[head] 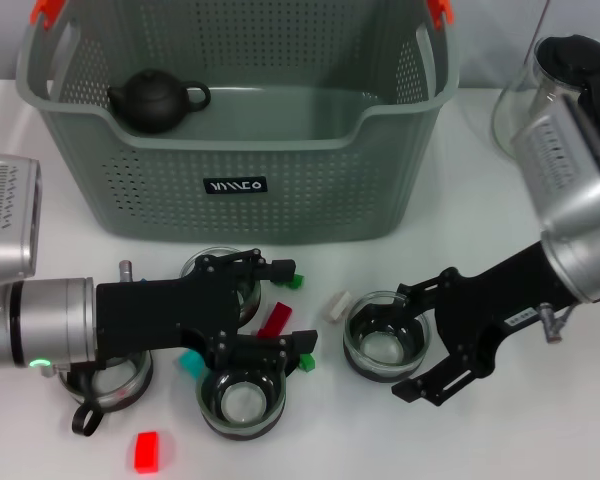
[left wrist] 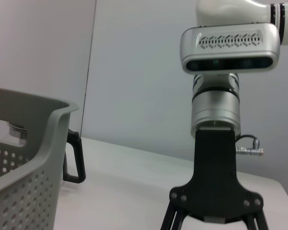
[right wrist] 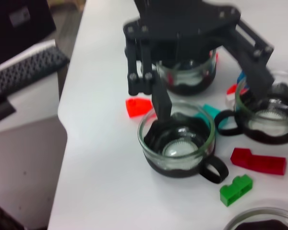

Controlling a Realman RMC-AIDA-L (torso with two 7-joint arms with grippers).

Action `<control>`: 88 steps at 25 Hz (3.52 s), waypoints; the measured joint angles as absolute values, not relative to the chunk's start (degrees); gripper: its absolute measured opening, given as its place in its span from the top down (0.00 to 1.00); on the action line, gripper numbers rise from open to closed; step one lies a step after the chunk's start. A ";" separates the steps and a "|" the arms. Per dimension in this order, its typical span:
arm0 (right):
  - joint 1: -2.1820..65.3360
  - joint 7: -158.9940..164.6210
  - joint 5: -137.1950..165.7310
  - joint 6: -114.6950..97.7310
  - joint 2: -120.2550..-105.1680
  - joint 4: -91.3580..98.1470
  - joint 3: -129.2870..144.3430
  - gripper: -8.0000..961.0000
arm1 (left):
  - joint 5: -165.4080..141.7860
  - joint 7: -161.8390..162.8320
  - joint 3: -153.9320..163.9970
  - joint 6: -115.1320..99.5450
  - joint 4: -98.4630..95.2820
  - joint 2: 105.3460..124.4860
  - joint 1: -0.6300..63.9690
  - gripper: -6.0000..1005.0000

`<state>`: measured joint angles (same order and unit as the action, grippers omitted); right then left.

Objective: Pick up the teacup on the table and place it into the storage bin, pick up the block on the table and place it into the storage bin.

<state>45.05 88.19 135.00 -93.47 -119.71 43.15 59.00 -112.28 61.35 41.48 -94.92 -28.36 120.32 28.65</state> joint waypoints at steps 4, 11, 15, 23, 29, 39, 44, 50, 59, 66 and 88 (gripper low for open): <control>46.47 90.84 135.31 -91.08 -120.04 43.28 64.05 0.03 | -112.22 61.34 41.48 -94.91 -28.39 120.32 28.65 0.13; 48.19 94.94 135.26 -86.90 -120.32 43.75 71.92 0.03 | -112.15 61.23 41.38 -94.92 -28.39 120.32 28.73 0.13; 48.76 96.71 135.10 -84.56 -120.48 43.76 75.71 0.04 | -112.14 60.71 41.39 -94.98 -28.27 120.32 28.64 0.13; 49.79 98.75 134.95 -82.11 -120.79 43.77 80.65 0.05 | -112.12 59.99 41.35 -94.96 -28.16 120.35 28.56 0.13; 50.00 100.87 134.90 -80.21 -120.84 43.77 84.62 0.05 | -112.07 59.95 41.27 -94.92 -28.12 120.41 28.56 0.13; 50.24 102.99 134.90 -79.97 -120.85 43.77 86.84 0.06 | -112.06 59.91 40.82 -94.89 -28.06 120.41 28.56 0.13; 50.43 104.80 135.23 -79.92 -120.80 43.77 89.42 0.14 | -112.06 59.86 40.78 -94.84 -28.03 120.41 28.56 0.13; 49.98 105.21 134.98 -80.61 -120.63 45.38 89.47 0.44 | -112.06 59.34 40.72 -94.81 -28.03 120.41 28.54 0.13; 49.77 105.30 134.86 -80.90 -120.58 45.95 89.33 0.80 | -112.06 59.12 40.62 -94.74 -28.04 120.47 28.01 0.13; 49.74 105.96 134.79 -81.42 -120.58 46.11 89.32 0.89 | -112.06 59.12 40.60 -95.23 -28.04 120.50 27.95 0.13; 50.74 113.32 130.42 -113.67 -116.51 64.41 53.20 0.92 | -112.01 58.38 39.88 -98.05 -28.39 120.24 27.81 0.13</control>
